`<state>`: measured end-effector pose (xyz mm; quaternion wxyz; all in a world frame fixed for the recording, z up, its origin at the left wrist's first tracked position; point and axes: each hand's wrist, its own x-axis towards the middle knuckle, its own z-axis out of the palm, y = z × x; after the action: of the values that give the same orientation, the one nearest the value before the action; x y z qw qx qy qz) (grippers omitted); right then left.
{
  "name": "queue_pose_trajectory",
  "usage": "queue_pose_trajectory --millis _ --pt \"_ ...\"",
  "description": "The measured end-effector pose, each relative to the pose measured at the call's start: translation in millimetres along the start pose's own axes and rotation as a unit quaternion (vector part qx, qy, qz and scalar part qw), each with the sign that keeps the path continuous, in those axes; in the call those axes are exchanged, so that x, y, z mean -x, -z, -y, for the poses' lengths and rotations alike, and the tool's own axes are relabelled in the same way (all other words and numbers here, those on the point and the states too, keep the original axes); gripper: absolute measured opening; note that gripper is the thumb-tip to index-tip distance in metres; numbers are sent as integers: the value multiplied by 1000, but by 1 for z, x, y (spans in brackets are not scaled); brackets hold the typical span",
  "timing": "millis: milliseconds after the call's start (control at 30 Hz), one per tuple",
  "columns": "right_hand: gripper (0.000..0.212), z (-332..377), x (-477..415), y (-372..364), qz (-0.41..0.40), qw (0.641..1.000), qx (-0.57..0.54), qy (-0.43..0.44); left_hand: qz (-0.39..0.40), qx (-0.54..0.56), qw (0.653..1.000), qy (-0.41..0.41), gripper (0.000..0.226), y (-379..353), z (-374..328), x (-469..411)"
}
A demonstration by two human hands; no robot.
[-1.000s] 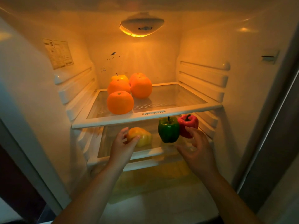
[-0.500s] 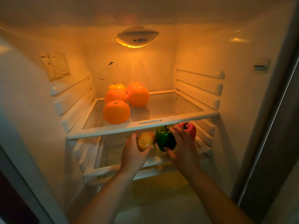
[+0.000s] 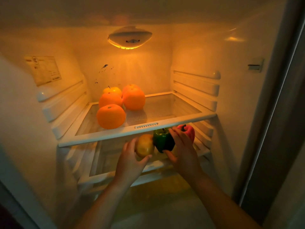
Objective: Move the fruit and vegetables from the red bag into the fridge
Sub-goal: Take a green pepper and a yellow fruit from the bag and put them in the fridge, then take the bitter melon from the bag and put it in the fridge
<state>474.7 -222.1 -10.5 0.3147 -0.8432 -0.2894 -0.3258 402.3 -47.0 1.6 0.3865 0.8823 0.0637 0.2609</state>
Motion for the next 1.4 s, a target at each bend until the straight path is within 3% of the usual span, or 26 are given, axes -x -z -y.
queue_pose_trajectory --millis 267,500,800,967,1400 --pt "64 -8 36 9 84 996 11 -32 -25 -24 999 -31 72 16 -1 24" --pt "64 16 75 27 81 988 -81 -103 -19 -30 995 -91 60 27 -3 54" --pt "63 86 150 56 246 958 -50 -136 147 -34 986 -69 53 50 13 133" --pt "64 126 200 87 294 932 -27 -209 221 -32 973 -56 50 52 23 179" --pt "56 172 345 175 279 871 38 -404 445 20 892 -80 47 7 0 291"
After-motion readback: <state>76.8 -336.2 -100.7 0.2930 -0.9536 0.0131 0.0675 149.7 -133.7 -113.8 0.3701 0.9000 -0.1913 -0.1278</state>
